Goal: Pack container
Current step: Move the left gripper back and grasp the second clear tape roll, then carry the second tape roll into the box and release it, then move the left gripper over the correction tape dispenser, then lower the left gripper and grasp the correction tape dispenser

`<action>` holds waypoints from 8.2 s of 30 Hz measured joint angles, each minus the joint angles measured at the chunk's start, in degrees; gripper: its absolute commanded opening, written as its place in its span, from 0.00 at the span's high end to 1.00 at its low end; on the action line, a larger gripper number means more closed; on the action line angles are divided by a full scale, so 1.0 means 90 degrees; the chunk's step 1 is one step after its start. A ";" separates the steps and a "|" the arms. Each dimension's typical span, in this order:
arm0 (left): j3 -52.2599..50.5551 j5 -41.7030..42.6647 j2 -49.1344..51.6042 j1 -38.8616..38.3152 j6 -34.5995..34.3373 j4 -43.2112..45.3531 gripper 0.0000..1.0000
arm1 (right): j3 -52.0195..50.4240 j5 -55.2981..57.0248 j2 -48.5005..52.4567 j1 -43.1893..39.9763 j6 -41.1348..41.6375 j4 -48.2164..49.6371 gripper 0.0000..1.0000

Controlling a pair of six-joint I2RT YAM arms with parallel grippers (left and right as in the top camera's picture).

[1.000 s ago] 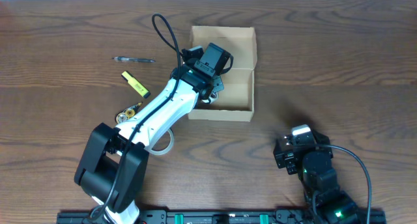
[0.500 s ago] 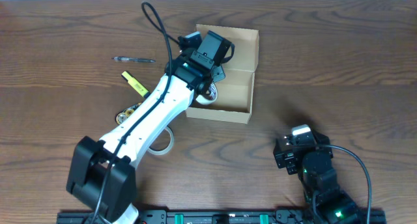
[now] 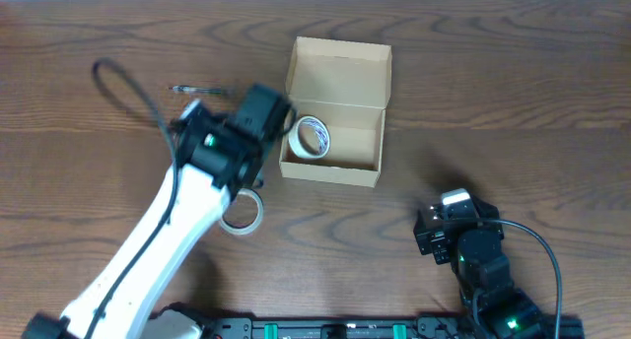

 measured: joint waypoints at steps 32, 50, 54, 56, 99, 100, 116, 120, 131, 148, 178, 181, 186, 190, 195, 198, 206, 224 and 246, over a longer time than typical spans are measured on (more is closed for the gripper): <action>-0.4163 0.1336 -0.0022 -0.0002 -0.3898 0.3167 0.80 | -0.0010 0.0000 0.0000 0.0000 0.0000 -0.0002 0.01; -0.3485 0.0488 -0.0712 -0.0002 -0.2688 0.2744 0.94 | -0.0012 0.0005 0.0000 0.0000 0.0000 -0.0002 0.01; -0.2089 -0.0005 -0.0797 -0.0002 -0.1287 0.2480 0.94 | -0.0012 0.0005 0.0000 0.0000 0.0000 -0.0002 0.01; -0.1358 -0.0109 -0.0729 -0.0002 -0.0461 0.2492 0.94 | -0.0012 0.0002 0.0000 0.0000 0.0000 -0.0002 0.01; 0.0862 0.1634 0.3252 -0.0515 0.1494 0.2322 0.94 | -0.0012 0.0002 0.0000 0.0000 0.0000 -0.0002 0.01; 0.0862 0.1625 0.3269 -0.0515 0.1443 0.2322 0.90 | -0.0012 0.0002 0.0000 0.0000 0.0000 0.0000 0.01; 0.0918 0.1491 0.3286 -0.0515 0.1260 0.2518 0.61 | -0.0012 0.0002 0.0000 0.0000 0.0000 -0.0002 0.01; 0.1331 0.1484 0.3286 -0.0517 0.1263 0.2489 0.60 | -0.0012 0.0002 0.0000 0.0000 0.0000 -0.0002 0.01; 0.2203 0.0483 0.2494 -0.0503 0.1231 0.1914 0.39 | -0.0012 0.0002 0.0000 0.0000 0.0000 0.0000 0.01; 0.1821 -0.0478 0.1294 0.2470 -0.2518 -0.1239 0.04 | -0.0017 0.0000 0.0000 0.0000 0.0000 0.0002 0.01; -0.1598 0.0879 0.2064 0.3181 -0.4476 0.2948 0.04 | -0.0017 0.0002 0.0000 0.0000 0.0000 -0.0002 0.01; -0.1598 0.0882 0.2142 0.3181 -0.4476 0.2953 0.03 | -0.0017 0.0002 0.0000 0.0000 -0.0002 -0.0002 0.01; -0.1598 0.0950 0.2314 0.3181 -0.4476 0.2992 0.00 | -0.0017 0.0002 0.0000 0.0000 0.0000 0.0000 0.01; -0.1598 0.1005 0.2348 0.3191 -0.4478 0.3009 0.14 | -0.0017 0.0002 0.0000 0.0000 0.0000 -0.0002 0.01; -0.1598 0.1039 0.2348 0.3279 -0.4478 0.3016 0.23 | -0.0017 0.0002 0.0000 0.0000 0.0000 -0.0002 0.01; -0.1598 0.1047 0.2348 0.3296 -0.4476 0.3016 0.27 | -0.0017 0.0002 0.0000 0.0000 0.0000 -0.0002 0.01; -0.1598 0.1141 0.2348 0.3296 -0.4476 0.3016 0.46 | -0.0017 0.0002 0.0000 0.0000 0.0000 -0.0002 0.01; -0.1583 0.1166 0.2341 0.3296 -0.4478 0.3041 0.57 | -0.0017 0.0002 0.0000 0.0000 0.0000 0.0000 0.01; 0.0121 0.1409 0.2584 0.3774 -0.4478 0.1280 0.31 | -0.0017 0.0002 0.0000 0.0000 0.0000 0.0000 0.01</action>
